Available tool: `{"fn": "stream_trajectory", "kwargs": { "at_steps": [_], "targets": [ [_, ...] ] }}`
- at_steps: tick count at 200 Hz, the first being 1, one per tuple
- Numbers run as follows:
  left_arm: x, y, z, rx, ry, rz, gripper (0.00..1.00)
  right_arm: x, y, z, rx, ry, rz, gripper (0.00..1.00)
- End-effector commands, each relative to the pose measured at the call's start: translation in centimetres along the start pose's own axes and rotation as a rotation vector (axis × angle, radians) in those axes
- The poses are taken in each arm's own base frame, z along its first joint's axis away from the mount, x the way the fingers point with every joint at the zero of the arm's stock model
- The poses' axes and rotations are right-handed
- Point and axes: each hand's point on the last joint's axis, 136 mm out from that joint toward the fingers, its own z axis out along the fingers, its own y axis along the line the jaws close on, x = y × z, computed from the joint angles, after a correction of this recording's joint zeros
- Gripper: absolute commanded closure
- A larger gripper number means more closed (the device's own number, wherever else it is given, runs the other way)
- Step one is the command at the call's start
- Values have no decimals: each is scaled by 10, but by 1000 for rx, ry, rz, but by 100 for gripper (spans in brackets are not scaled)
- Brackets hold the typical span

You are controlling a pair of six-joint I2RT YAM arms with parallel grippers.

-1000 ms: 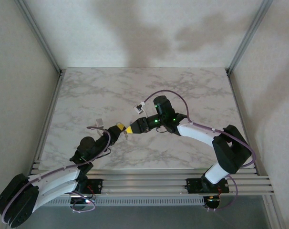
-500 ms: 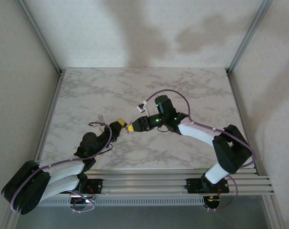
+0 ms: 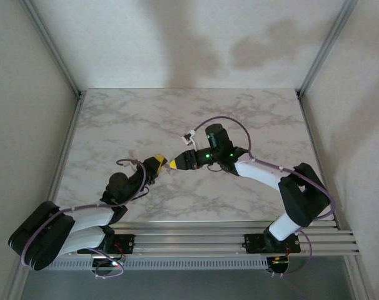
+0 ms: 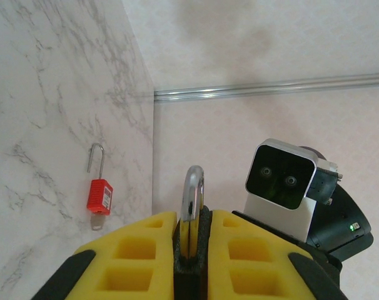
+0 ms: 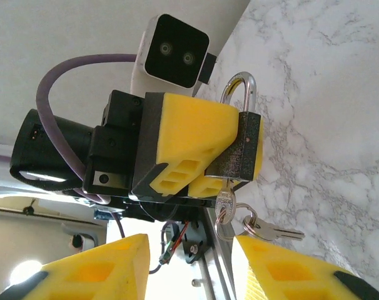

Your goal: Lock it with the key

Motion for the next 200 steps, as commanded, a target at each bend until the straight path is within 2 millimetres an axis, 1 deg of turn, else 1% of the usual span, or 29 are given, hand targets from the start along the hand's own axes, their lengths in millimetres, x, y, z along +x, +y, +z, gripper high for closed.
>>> {"fn": "stream_trajectory", "kwargs": {
  "at_steps": [1, 28, 63, 166, 200],
  "targets": [
    [-1, -30, 3, 111, 12, -11, 100, 2, -3, 2, -15, 5, 6, 61],
    [-1, -29, 4, 112, 13, -16, 100, 3, -6, 5, -28, 15, 25, 62],
    [0, -27, 4, 109, 15, -23, 100, 3, -5, 7, -38, 19, 28, 66],
    [1, -23, 5, 100, 25, -23, 100, 9, -7, 15, -41, 52, 42, 68],
    [2, -23, 5, 102, 27, -24, 100, 11, -5, 17, -42, 65, 36, 70]
  ]
}}
